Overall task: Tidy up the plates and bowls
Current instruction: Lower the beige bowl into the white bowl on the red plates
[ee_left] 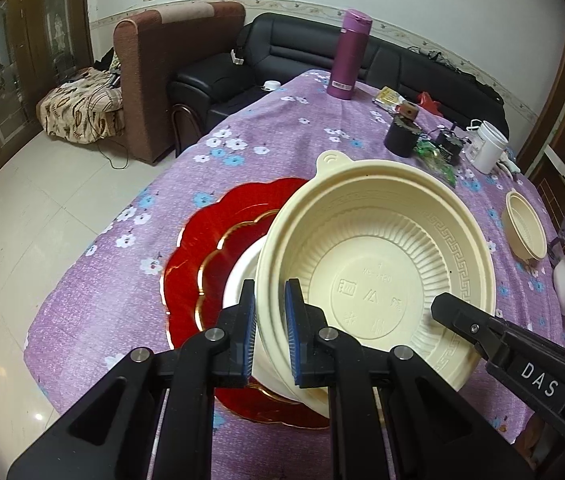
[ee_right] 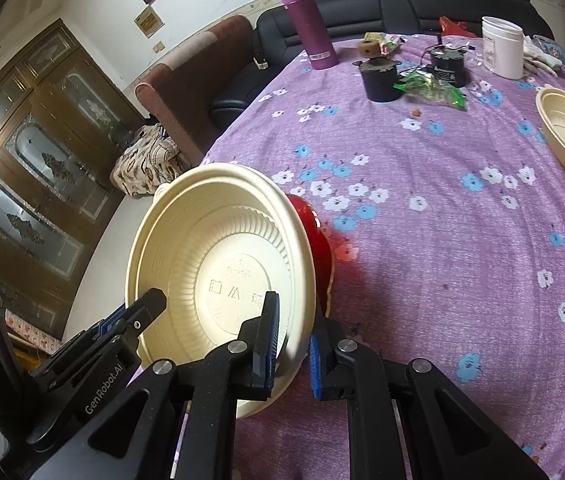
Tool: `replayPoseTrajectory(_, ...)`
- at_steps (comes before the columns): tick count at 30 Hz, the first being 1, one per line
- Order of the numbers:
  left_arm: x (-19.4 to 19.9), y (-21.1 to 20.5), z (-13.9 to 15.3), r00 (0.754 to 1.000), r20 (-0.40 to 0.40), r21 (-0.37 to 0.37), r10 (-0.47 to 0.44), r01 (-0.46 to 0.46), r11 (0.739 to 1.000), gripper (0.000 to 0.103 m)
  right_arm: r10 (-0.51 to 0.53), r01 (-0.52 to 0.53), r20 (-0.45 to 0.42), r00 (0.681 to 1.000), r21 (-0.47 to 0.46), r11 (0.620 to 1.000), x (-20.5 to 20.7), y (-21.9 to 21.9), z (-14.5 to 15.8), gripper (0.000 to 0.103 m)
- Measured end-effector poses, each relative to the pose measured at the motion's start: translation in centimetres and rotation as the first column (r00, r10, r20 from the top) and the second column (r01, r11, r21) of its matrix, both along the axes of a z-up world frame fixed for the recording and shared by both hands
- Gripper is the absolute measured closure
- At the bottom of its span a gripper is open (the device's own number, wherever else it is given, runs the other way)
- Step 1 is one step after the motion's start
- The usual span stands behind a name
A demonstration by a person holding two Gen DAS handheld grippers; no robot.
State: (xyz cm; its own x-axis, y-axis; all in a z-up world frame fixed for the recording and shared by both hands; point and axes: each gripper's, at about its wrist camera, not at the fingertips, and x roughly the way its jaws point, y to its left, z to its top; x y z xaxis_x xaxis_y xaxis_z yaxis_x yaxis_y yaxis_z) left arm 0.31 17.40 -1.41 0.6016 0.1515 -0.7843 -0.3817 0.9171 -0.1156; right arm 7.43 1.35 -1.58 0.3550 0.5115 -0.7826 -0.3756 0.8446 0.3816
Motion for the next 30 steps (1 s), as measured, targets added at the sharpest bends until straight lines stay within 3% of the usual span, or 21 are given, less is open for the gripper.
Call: replayPoseTrajectory(30, 0.5, 2.3, -1.5, 0.999, -0.051, 0.006, 0.011, -0.01, 1.0, 0.091, 0.031, -0.033, -0.038, 0.999, -0.033, 0.999, 0.0, 3.2, -1.5, 0.09)
